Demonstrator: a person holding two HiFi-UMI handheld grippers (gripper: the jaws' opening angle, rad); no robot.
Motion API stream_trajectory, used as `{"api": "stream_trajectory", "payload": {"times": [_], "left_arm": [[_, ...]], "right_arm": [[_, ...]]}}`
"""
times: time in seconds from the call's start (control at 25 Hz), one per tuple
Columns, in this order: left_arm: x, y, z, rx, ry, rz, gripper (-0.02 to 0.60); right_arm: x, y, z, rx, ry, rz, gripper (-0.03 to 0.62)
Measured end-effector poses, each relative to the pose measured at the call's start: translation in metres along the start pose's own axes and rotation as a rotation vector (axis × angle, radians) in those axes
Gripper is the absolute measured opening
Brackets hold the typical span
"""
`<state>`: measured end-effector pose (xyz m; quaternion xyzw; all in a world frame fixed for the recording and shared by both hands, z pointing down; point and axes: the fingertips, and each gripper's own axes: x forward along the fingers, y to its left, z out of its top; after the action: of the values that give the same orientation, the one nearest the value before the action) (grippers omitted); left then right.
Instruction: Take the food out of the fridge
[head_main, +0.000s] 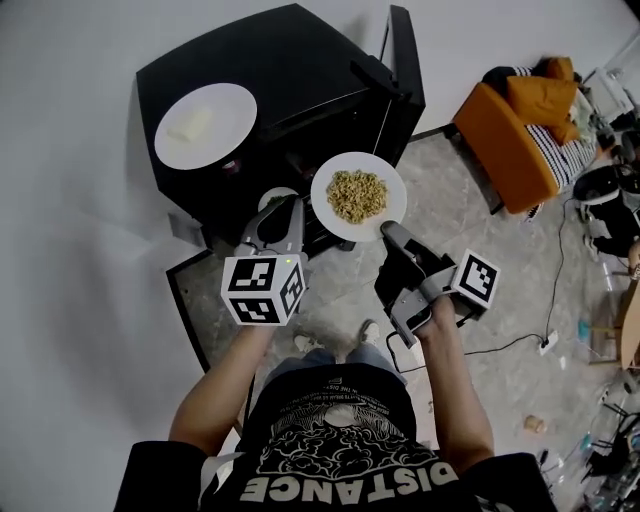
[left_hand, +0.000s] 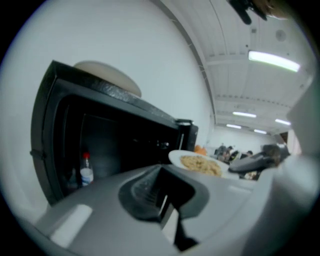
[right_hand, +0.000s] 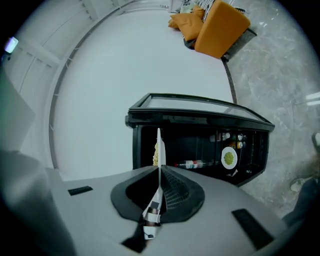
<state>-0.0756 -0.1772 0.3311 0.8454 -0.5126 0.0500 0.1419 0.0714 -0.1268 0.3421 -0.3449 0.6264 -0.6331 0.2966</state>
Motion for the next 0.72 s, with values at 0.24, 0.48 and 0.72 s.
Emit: {"api": "stream_trajectory", "payload": {"times": [0.24,0.48,0.72], "left_arm": [[0.000,-0.009,0.020,0.003,-0.031,0.015,0.003],[0.004,-0.012,0.032,-0.010,-0.056,0.045,0.003],[-0.001,-0.007,0.040,-0.025,-0.087,0.098,0.003]], "right_arm": [[-0.003,0.059,0.004,-0.033,0.066,0.060,0.011],[0.017,0.096,0.008,-0.052,0.148,0.095,0.011],[0.048,0.118,0.017,-0.066,0.204,0.119,0.011]]}}
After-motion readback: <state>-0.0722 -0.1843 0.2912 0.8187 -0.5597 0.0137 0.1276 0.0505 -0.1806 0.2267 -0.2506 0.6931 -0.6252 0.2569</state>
